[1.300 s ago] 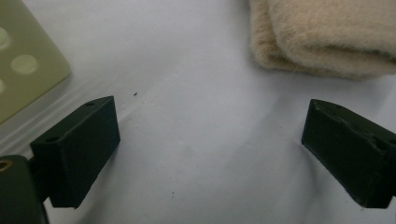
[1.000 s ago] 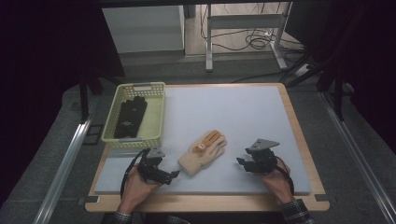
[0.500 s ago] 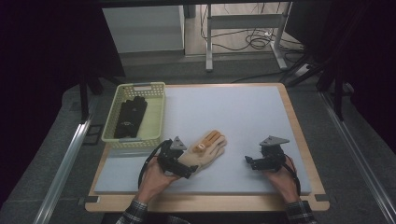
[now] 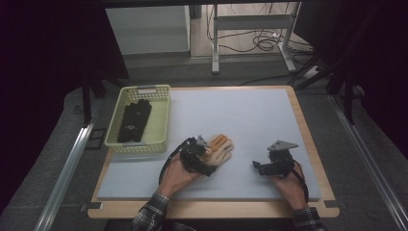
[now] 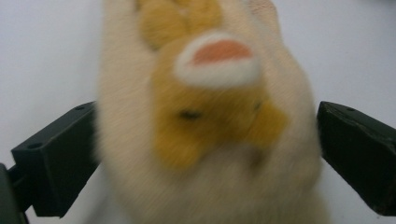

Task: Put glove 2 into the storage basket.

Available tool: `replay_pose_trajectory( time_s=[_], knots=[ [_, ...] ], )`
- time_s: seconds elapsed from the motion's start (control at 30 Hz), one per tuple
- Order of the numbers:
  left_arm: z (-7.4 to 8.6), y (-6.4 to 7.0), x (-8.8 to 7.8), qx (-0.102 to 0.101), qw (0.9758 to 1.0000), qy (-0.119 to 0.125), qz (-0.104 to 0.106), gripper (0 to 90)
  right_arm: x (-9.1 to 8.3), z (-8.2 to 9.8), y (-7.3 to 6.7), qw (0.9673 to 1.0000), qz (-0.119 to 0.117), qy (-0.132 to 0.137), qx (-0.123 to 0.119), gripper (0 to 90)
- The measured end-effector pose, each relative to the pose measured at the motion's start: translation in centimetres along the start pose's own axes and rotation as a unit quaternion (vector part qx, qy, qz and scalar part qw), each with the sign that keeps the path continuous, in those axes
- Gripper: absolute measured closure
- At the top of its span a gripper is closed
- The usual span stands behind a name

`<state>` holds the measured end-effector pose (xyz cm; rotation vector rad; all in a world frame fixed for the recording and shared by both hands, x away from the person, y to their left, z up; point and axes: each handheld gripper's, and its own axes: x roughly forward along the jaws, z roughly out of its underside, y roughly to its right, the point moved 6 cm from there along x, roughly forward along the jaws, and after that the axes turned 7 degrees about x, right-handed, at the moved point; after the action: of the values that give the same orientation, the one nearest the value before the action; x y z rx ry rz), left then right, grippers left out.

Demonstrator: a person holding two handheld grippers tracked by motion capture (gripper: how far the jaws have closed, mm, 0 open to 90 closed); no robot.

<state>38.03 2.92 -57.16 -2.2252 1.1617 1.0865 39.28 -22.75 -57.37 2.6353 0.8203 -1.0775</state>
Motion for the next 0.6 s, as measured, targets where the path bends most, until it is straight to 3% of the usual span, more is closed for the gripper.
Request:
replay_pose_trajectory(
  time_s=[0.13,0.33,0.6],
  knots=[
    [0.0,0.3,1.1,0.009,0.9996,-0.025,-0.01,0.0,0.0,0.0,0.0,1.0,0.0,0.0,0.0,10.8],
    [0.0,0.4,1.2,0.004,0.9993,-0.033,-0.02,0.0,0.0,0.0,0.0,1.0,0.001,0.001,-0.001,10.8],
    [-0.1,1.0,0.2,0.002,0.999,-0.04,-0.018,23.8,0.0,0.0,0.0,1.0,0.003,0.001,-0.005,10.8]
  ],
)
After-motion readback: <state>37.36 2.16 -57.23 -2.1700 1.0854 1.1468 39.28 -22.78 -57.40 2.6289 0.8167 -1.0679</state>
